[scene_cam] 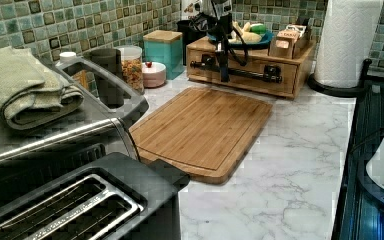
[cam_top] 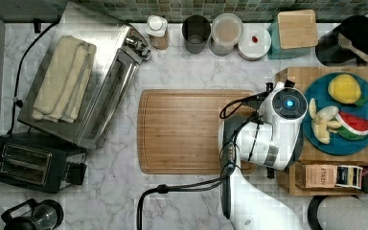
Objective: Close the drawer.
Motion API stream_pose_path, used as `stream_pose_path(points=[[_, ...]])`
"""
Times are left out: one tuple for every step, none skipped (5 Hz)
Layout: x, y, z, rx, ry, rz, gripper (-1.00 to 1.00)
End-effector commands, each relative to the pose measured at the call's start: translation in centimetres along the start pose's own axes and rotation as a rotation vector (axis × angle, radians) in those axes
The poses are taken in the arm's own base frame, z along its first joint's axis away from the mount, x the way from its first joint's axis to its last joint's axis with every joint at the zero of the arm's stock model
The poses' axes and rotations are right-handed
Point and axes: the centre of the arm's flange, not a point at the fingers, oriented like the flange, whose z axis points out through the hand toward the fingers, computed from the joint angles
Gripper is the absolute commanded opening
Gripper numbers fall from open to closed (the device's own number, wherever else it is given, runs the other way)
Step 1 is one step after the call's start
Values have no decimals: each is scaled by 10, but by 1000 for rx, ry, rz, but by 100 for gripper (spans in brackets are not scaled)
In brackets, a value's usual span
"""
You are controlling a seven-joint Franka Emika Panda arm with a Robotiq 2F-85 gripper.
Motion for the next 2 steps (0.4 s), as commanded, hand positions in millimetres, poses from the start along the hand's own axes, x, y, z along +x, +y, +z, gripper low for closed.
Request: stream_pose_path(points=[[-111,142,6,-56,-25,275,-100],[-112,142,6,-56,-25,276,-100]])
